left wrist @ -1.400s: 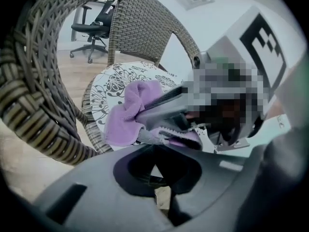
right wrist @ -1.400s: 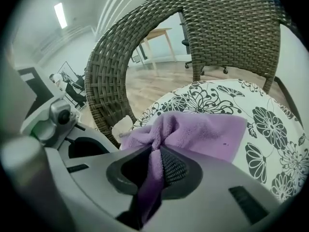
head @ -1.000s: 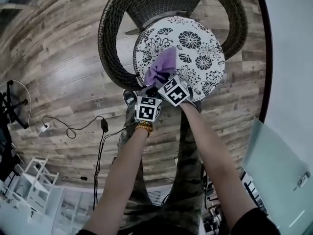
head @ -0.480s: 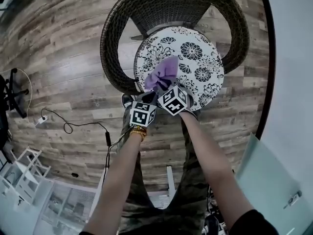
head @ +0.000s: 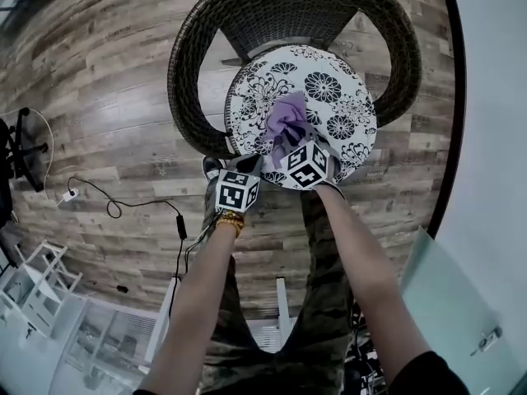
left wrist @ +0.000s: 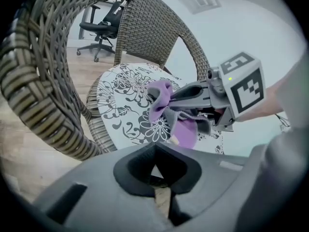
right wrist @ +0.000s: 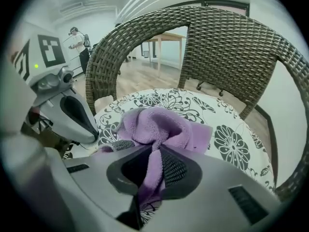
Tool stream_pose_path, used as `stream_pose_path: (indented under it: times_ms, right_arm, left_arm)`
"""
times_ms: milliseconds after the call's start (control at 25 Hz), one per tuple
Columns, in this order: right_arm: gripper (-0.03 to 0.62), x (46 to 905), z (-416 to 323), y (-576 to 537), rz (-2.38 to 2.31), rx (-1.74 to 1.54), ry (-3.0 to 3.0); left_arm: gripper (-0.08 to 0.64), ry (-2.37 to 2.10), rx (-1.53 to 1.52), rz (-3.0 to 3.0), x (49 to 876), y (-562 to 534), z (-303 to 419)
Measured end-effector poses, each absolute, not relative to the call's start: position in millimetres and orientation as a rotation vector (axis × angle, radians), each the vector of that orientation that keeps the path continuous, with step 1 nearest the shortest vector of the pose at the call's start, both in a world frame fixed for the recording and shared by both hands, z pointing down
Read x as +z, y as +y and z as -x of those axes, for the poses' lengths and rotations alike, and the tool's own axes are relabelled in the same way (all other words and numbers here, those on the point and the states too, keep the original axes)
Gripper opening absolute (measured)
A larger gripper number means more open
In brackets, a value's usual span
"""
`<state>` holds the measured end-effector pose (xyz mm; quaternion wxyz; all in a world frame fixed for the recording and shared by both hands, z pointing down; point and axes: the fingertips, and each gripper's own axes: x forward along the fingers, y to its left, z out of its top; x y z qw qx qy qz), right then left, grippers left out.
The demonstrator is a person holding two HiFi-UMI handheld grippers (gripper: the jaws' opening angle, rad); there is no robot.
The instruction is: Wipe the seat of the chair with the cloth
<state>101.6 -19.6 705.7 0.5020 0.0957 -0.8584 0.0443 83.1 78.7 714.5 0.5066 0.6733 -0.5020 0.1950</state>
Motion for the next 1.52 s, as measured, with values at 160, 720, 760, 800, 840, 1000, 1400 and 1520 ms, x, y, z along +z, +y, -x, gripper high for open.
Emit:
stream_pose_path:
  times_ms: [160,720,760,800,840,1000,1400,1520]
  right_arm:
    - [0.049,706.5,-120.7,-40.1,-0.285,0.092,-2.049]
    - [0.049,700.8,-201.7,-122.1,-0.42,-0.02,-1.934]
    - [0.05,700.0,-207.2,-127.9,-0.439,-0.02,-1.923]
    - [0.049,699.1,-212.8,-133.8,-0.462,-0.018,-1.91]
    - [0.049,698.1,-218.3,-139.8,-0.486,-0.015,-1.896]
    - [0.049,693.1,-237.2,-163.3,-0.611,0.049,-1.836]
    - [0.049,638.5,-196.1,-155.7,-0.731,0.101,-2.097]
    - [0.049,623.7,-146.5,-122.7,-0.552,0.046,-2.24]
  left_arm:
    - [0.015,-1.212,0.466,-1.612,715.6,79.3,-82.1]
    - [0.015,-1.218,0.453,-1.6,715.1,78.6,-81.7]
    - [0.015,-1.218,0.452,-1.599,715.1,78.3,-81.6]
    - [0.015,-1.218,0.451,-1.599,715.2,77.9,-81.6]
    - [0.015,-1.217,0.449,-1.6,715.2,77.5,-81.7]
    - [0.015,-1.225,0.445,-1.594,715.3,79.5,-80.2]
    - [0.015,-1.218,0.43,-1.552,715.4,78.9,-82.0]
    - [0.015,-1.217,0.426,-1.541,715.5,77.1,-80.6]
